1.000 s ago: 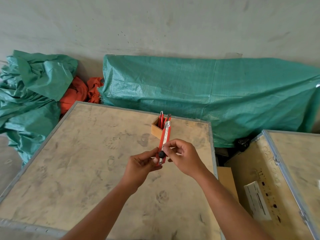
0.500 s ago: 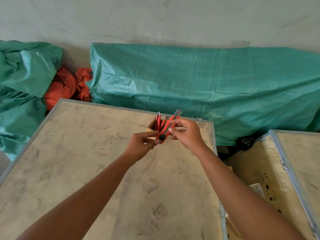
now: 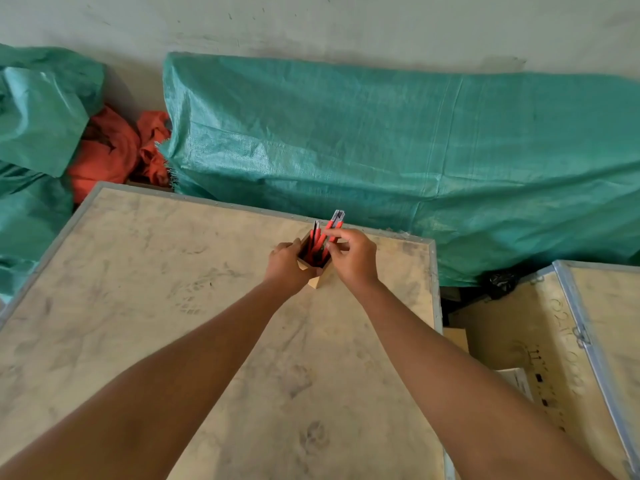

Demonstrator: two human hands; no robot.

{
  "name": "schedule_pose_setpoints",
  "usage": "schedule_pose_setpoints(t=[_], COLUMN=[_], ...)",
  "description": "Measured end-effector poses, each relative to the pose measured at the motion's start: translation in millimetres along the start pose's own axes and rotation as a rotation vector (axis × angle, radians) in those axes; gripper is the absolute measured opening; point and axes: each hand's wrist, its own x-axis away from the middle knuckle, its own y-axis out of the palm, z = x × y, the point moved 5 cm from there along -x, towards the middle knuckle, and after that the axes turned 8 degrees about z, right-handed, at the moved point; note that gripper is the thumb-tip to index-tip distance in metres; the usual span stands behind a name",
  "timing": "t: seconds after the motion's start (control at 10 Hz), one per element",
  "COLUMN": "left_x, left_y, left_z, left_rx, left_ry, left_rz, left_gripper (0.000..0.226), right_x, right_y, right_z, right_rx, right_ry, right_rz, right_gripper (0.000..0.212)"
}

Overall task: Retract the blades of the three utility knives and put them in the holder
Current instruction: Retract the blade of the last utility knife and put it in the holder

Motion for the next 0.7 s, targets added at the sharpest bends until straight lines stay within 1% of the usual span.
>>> schedule_pose_setpoints(t=[0.2, 0.3, 0.6, 0.7], left_x=[2, 5, 20, 26], left_y=[1, -2, -17, -35], left_z=[1, 6, 23, 38], left_rx=[0.008, -0.010, -0.005, 0.023], left_ry=[0.023, 0.007, 0.048, 0.042], left_rz=[0.008, 0.001, 0.016, 0.050], left_gripper=[0.058, 0.060, 0.066, 0.076], right_x=[15, 19, 26, 27], right_y=[8, 6, -12, -27], right_z=[3, 4, -1, -12], right_rx=[0.108, 0.131, 0.077, 0.049], right_ry=[-0.079, -0.036, 0.003, 0.012], right_rz=[-0.082, -0.103, -0.076, -0.051], right_gripper=[0.037, 0.036, 0.042, 0.041])
